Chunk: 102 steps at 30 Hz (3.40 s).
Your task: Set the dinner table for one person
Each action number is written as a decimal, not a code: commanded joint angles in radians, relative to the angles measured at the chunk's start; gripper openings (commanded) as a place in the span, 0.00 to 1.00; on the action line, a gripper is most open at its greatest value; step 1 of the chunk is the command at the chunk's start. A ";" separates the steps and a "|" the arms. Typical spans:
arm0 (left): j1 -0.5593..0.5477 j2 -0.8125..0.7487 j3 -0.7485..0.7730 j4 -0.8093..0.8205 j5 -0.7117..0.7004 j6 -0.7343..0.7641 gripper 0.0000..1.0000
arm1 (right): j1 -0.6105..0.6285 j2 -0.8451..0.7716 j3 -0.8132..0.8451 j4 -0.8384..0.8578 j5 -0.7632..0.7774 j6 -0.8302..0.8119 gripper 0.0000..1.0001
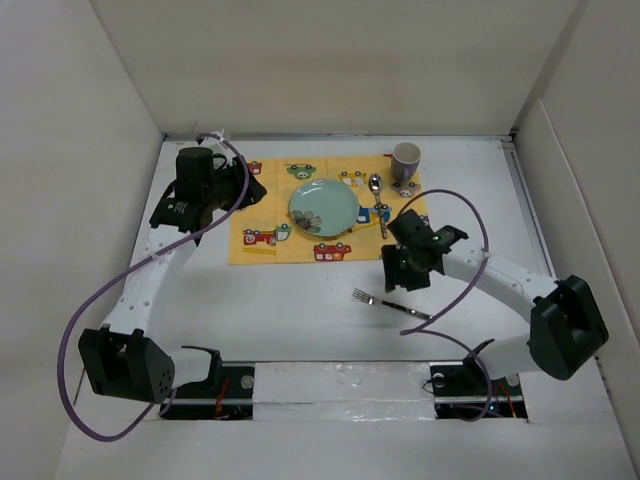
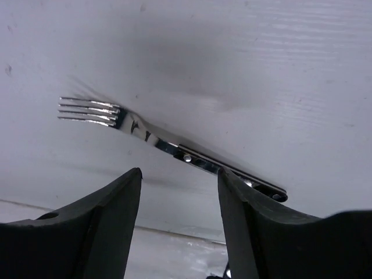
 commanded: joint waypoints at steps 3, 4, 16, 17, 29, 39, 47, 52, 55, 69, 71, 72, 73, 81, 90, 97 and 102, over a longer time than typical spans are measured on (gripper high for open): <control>0.000 -0.030 -0.006 0.013 0.013 0.011 0.40 | 0.086 0.134 0.128 -0.239 0.067 0.033 0.67; 0.000 -0.031 -0.008 0.014 0.010 0.011 0.40 | 0.086 0.142 0.128 -0.248 0.064 0.021 0.67; 0.000 -0.050 0.000 -0.007 0.019 0.008 0.40 | 0.046 0.342 0.167 -0.170 -0.034 -0.141 0.66; 0.000 -0.057 0.001 -0.009 0.016 0.008 0.40 | 0.046 0.368 0.159 -0.162 -0.072 -0.148 0.61; 0.000 -0.102 -0.002 -0.044 -0.026 0.020 0.40 | 0.166 0.311 0.133 0.026 -0.138 -0.018 0.00; 0.000 -0.140 0.035 -0.063 -0.047 -0.012 0.40 | 0.236 0.353 0.536 0.048 -0.156 0.077 0.00; 0.000 -0.181 0.117 -0.076 -0.035 -0.058 0.40 | 0.236 0.924 1.424 -0.205 -0.149 0.050 0.00; 0.000 -0.177 0.081 -0.067 0.007 -0.061 0.40 | 0.227 1.108 1.662 -0.162 -0.184 0.109 0.00; -0.024 -0.159 0.104 -0.079 -0.022 -0.046 0.40 | 0.217 1.137 1.651 -0.040 -0.195 0.154 0.00; -0.034 -0.125 0.101 -0.086 -0.044 -0.004 0.40 | 0.161 1.329 1.780 0.076 -0.187 0.208 0.00; -0.034 -0.123 0.103 -0.084 -0.049 -0.001 0.40 | 0.151 1.340 1.788 0.089 -0.189 0.211 0.00; -0.034 -0.122 0.103 -0.086 -0.052 0.000 0.40 | 0.151 1.343 1.788 0.097 -0.186 0.212 0.00; -0.034 -0.120 0.103 -0.086 -0.053 0.002 0.40 | 0.151 1.347 1.785 0.105 -0.187 0.212 0.00; -0.034 -0.106 0.100 -0.079 -0.061 0.005 0.40 | 0.131 1.378 1.800 0.166 -0.190 0.214 0.00; -0.034 -0.116 0.049 -0.084 -0.117 0.012 0.40 | 0.111 1.367 1.757 0.224 -0.190 0.226 0.34; -0.034 -0.129 -0.014 -0.078 -0.159 -0.001 0.39 | 0.100 1.245 1.718 0.263 -0.193 0.192 0.54; -0.034 -0.110 -0.046 -0.072 -0.191 -0.003 0.19 | 0.080 1.012 1.525 0.278 -0.192 0.117 0.28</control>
